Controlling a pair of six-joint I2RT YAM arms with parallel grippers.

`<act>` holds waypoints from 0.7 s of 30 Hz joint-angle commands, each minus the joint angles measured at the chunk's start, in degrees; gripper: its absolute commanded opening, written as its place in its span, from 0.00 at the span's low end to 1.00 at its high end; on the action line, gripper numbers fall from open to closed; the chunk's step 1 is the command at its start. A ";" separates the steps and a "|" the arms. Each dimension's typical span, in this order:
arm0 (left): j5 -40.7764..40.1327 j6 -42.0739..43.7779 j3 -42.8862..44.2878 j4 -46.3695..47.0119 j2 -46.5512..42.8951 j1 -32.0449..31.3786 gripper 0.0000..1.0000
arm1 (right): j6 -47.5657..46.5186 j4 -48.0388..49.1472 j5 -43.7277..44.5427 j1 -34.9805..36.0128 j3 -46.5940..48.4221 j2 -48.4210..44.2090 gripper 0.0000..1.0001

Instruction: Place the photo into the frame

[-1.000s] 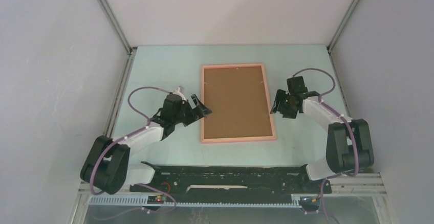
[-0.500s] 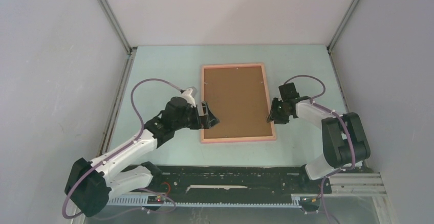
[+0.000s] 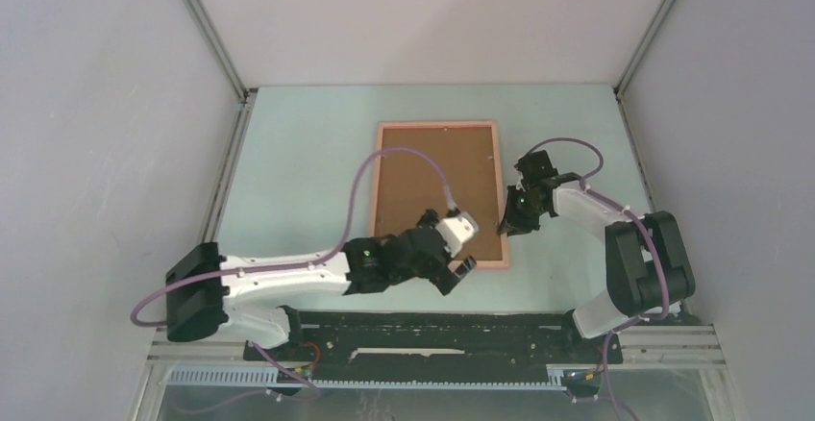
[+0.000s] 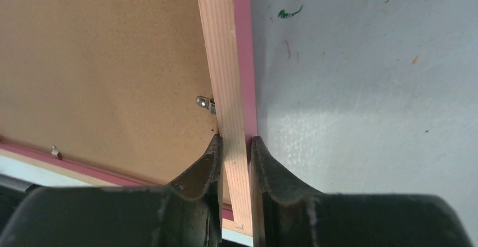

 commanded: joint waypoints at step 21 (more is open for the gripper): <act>-47.42 35.82 23.08 8.94 38.77 -12.62 0.99 | 2.31 -9.07 -11.87 -1.50 10.67 -3.44 0.00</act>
